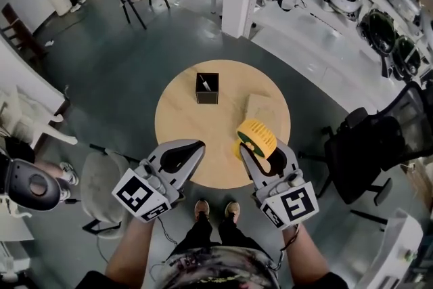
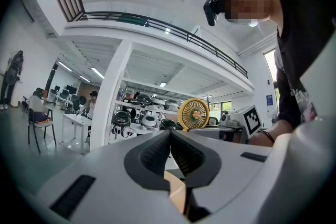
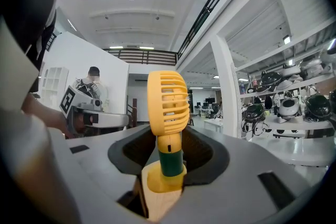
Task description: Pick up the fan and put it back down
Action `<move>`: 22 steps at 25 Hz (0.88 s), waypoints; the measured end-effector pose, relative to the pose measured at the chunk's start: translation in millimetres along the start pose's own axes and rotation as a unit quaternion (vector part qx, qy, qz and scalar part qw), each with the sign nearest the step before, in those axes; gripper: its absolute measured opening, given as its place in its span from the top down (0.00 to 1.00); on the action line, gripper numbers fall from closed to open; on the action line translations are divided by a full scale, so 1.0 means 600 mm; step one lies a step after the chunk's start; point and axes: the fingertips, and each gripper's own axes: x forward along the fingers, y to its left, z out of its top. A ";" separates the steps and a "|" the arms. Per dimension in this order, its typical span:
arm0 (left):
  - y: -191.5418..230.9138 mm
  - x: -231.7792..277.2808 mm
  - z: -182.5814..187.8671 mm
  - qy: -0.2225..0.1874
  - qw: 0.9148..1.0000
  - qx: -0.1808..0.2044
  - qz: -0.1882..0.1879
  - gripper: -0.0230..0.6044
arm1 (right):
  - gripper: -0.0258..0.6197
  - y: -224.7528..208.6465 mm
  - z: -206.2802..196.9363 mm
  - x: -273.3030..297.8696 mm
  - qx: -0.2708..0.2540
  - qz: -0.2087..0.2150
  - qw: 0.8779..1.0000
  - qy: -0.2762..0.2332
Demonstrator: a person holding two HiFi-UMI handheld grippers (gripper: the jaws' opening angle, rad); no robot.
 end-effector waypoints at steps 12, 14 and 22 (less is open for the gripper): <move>0.023 0.007 -0.069 0.002 1.000 0.007 -0.006 0.93 | 0.72 0.000 -0.076 0.036 0.013 0.019 1.000 -0.003; 0.028 0.007 -0.085 0.006 1.000 0.008 -0.006 0.93 | 0.72 -0.001 -0.089 0.042 0.012 0.021 1.000 -0.004; 0.051 0.009 -0.163 0.015 1.000 -0.012 0.003 0.93 | 0.72 -0.007 -0.168 0.071 0.013 0.025 1.000 0.005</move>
